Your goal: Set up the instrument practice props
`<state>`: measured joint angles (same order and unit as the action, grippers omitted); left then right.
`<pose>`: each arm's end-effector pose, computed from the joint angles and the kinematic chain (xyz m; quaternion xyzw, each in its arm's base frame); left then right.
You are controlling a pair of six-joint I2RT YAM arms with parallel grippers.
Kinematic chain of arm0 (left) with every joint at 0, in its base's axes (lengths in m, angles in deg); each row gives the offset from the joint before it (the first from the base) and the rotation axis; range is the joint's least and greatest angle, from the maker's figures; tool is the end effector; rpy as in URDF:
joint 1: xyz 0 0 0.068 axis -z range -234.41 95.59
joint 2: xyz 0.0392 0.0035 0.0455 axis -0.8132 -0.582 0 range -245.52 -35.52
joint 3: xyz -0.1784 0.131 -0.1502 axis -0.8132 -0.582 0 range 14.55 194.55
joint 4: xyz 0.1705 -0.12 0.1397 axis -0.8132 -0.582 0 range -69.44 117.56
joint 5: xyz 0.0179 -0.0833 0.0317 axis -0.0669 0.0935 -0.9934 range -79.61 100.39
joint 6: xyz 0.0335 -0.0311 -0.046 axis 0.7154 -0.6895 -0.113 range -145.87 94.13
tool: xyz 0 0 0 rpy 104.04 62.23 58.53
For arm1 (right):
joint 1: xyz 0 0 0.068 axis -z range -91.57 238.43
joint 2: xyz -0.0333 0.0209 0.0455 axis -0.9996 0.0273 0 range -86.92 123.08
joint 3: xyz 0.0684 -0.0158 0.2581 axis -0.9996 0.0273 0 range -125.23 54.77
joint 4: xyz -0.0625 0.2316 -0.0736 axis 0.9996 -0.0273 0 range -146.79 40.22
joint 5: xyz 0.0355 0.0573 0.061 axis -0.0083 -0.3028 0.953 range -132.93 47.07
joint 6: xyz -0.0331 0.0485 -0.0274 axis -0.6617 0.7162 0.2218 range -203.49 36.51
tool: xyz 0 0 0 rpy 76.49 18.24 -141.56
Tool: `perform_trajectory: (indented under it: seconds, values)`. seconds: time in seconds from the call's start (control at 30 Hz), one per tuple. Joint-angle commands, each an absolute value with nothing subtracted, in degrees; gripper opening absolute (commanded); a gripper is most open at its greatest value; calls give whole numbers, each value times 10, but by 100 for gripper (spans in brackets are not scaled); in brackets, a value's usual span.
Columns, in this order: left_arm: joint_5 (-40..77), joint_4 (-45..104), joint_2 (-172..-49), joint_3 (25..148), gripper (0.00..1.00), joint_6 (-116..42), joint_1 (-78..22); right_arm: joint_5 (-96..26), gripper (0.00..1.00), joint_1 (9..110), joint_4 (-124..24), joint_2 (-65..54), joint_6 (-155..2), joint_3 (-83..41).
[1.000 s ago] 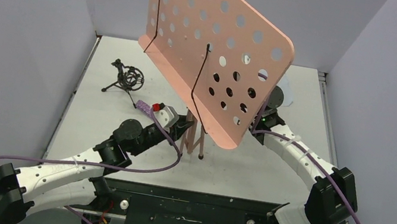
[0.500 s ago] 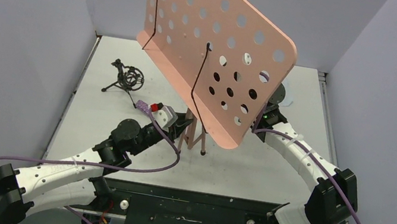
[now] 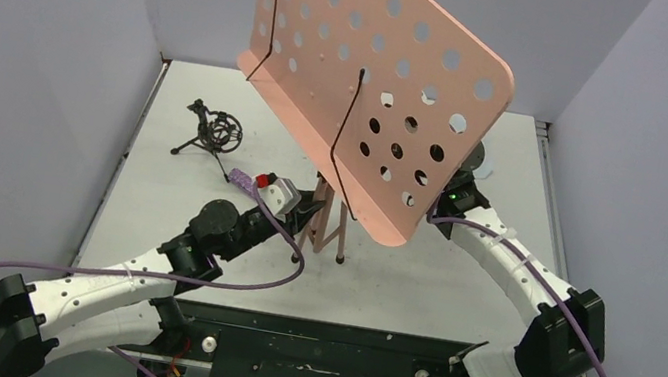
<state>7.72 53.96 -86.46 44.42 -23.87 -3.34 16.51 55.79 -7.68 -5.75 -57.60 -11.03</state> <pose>0.1406 -0.1703 0.2976 0.2853 0.6101 -0.2926 0.6788 0.2381 0.2041 0.4096 -0.4482 0.4299 0.5883 0.5179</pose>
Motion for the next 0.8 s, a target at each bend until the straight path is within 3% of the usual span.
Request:
perform_trajectory:
  seconds: [0.0,0.77]
  values:
    - [97,511,-871,436,0,-220,-33,73,5,587,31,-141,-624,-201]
    - [99,544,-900,418,0,-239,-33,92,5,612,31,-144,-597,-241]
